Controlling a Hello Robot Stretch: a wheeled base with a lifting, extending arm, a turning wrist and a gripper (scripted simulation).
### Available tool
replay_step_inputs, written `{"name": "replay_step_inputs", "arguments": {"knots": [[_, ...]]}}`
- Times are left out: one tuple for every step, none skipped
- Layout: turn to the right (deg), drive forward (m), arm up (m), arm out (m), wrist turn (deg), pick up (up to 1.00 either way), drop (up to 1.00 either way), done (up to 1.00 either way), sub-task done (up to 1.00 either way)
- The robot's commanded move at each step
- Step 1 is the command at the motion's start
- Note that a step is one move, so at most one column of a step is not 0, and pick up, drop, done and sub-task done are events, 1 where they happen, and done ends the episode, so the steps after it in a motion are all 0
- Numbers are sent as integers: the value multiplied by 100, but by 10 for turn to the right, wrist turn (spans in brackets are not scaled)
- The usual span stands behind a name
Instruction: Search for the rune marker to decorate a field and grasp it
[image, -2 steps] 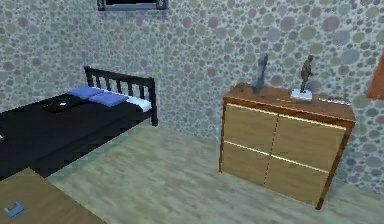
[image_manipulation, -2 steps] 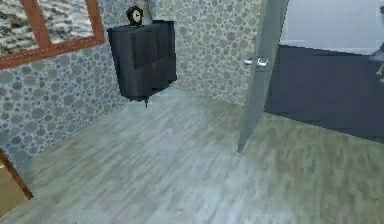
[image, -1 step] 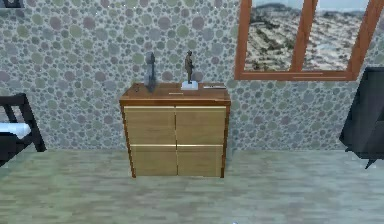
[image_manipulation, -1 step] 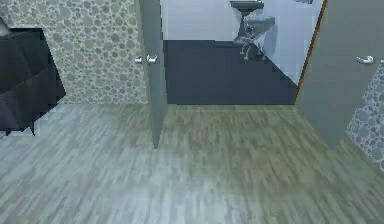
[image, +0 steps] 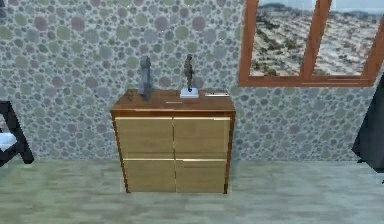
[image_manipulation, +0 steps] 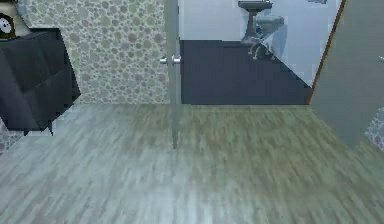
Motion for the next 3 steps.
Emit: {"name": "replay_step_inputs", "arguments": {"knots": [[-240, 0, 0, 0, 0, 0, 0, 0, 0], [0, 30, 0, 0, 0, 0, 0, 0, 0], [120, 0, 0, 0, 0, 0, 0, 0, 0]]}}
